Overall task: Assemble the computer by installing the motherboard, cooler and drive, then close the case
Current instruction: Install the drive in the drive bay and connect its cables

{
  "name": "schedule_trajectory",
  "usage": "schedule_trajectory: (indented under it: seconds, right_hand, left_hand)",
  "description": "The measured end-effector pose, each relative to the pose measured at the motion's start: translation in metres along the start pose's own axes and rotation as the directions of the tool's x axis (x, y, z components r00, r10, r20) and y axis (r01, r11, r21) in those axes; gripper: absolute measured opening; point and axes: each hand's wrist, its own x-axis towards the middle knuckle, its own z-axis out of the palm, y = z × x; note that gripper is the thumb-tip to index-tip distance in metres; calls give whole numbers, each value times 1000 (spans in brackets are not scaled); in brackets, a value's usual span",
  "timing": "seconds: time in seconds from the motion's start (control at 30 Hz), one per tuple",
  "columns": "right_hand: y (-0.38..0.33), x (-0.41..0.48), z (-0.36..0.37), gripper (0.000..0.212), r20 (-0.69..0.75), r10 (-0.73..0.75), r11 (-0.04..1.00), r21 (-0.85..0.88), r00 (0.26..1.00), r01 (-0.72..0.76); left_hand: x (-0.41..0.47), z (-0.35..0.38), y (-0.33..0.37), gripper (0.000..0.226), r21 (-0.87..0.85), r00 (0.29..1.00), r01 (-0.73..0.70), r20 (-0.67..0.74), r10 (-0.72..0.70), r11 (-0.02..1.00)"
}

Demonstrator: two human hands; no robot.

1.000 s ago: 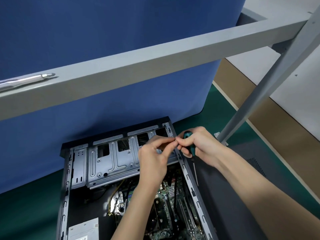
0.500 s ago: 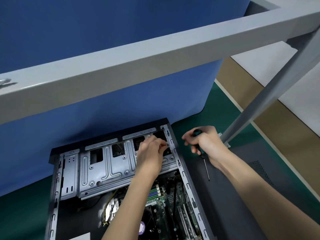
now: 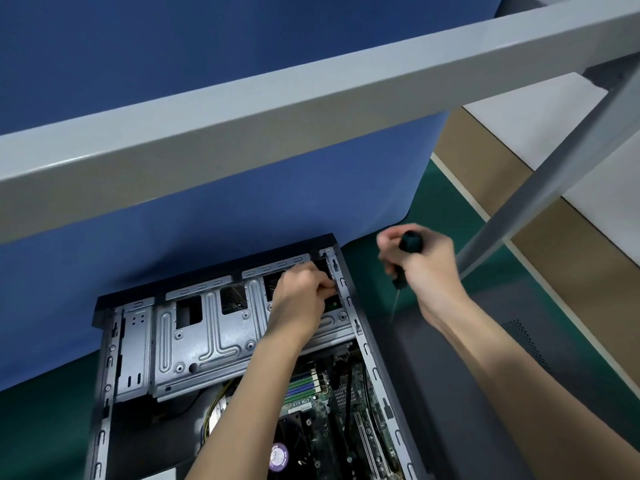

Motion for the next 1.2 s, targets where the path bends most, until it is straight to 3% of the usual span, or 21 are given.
schedule_trajectory:
  seconds: [0.07,0.13,0.27,0.4,0.53,0.7,0.77,0.83,0.93,1.07,1.2]
  right_hand:
    - [-10,1,0,4,-88,-119,983,133,989,130]
    - [-16,2,-1,7,-136,-208,965,132,969,226]
    - [-14,2,-4,37,-135,-307,948,-130,942,290]
    - [-6,-4,-1,58,-195,-384,900,-296,902,319]
    - [2,-4,10,56,-232,-435,853,-415,870,316]
    - [5,-5,7,59,-286,-372,901,-340,883,270]
    - [-1,-4,8,56,-240,-281,944,-240,929,224]
    - [-8,-2,9,46,-88,-197,969,-168,977,180]
    - [-15,-3,6,28,67,-219,930,-288,973,229]
    - [-20,-7,0,24,8,-328,848,-438,945,298]
    - [-17,-11,3,24,49,-344,817,-476,938,325]
  left_hand:
    - [-4,0,-1,26,-149,997,82,20,-80,985]
    - [-6,0,-1,26,-149,996,87,5,-88,985]
    - [-8,2,0,13,-2,997,26,-70,-26,1000]
    - [-8,2,-1,18,-66,997,22,-70,-27,998]
    - [-10,3,0,23,-75,996,42,-69,-47,996]
    - [-14,-3,-3,17,-82,991,-16,-133,5,997]
    - [-13,-2,-1,13,-64,985,-36,-171,24,997]
    - [-12,-2,1,11,-94,978,-56,-207,35,994]
    - [-10,0,-1,16,-126,980,-22,-199,-3,992]
    - [-12,6,-7,23,-76,987,34,-155,-46,997]
    - [-12,11,-10,17,24,986,34,-167,-29,999]
